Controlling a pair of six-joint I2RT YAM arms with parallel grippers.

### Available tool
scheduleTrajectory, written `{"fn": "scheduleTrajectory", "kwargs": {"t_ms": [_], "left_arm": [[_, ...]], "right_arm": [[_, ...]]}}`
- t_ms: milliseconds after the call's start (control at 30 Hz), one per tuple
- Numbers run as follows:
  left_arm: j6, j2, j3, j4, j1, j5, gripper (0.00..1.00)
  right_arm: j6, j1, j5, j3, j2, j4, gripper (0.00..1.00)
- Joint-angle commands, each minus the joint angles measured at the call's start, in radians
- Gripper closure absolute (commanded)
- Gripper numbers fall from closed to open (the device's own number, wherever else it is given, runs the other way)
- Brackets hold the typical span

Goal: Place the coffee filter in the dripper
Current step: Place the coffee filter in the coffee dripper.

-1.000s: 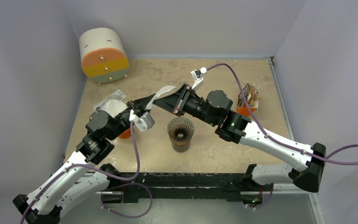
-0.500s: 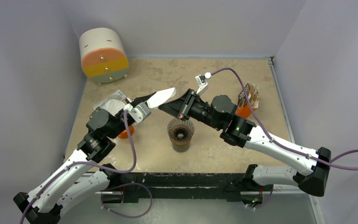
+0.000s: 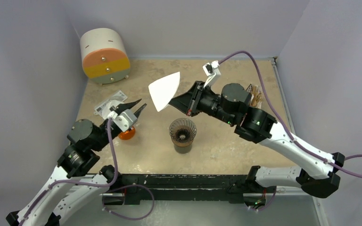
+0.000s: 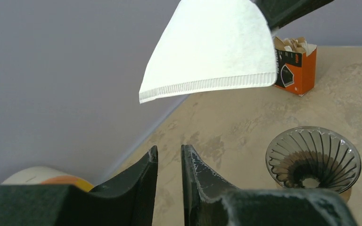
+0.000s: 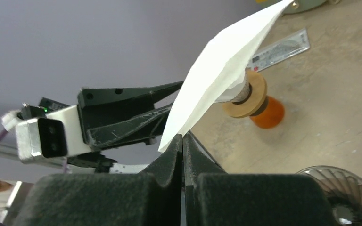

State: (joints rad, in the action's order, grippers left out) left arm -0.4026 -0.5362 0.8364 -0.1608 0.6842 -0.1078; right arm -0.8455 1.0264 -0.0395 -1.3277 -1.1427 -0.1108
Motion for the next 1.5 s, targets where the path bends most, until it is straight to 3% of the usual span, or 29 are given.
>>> {"fn": "scheduleTrajectory", "kwargs": {"t_ms": [0,100,200,400,667,933,1100,1467], "left_arm": [[0.115,-0.005,0.141,-0.216,0.003,0.089,0.76],[0.227,-0.041,0.234,-0.314,0.005,0.152,0.76],[0.301,-0.093,0.310,-0.378,0.003,0.129,0.80],[0.501,-0.161,0.374,-0.365,0.003,0.024,0.79],[0.747,-0.255,0.394,-0.239,0.004,-0.009,0.67],[0.952,-0.354,0.392,-0.123,0.004,-0.078,0.59],[1.012,-0.376,0.383,-0.068,0.004,-0.097,0.58],[1.061,-0.413,0.391,-0.058,0.004,-0.091,0.53]], "right_arm": [[0.279,0.001,-0.021,-0.189,-0.056,-0.312,1.00],[0.450,0.001,-0.015,-0.353,-0.134,-0.524,1.00],[0.641,0.002,-0.100,-0.508,-0.224,-0.704,1.00],[0.778,0.006,-0.310,-0.654,-0.342,-0.884,1.00],[0.910,0.045,-0.443,-0.538,-0.305,-0.728,1.00],[1.056,0.145,-0.625,-0.393,-0.238,-0.463,1.00],[1.104,0.189,-0.670,-0.356,-0.228,-0.362,1.00],[1.111,0.200,-0.695,-0.338,-0.231,-0.303,1.00]]}}
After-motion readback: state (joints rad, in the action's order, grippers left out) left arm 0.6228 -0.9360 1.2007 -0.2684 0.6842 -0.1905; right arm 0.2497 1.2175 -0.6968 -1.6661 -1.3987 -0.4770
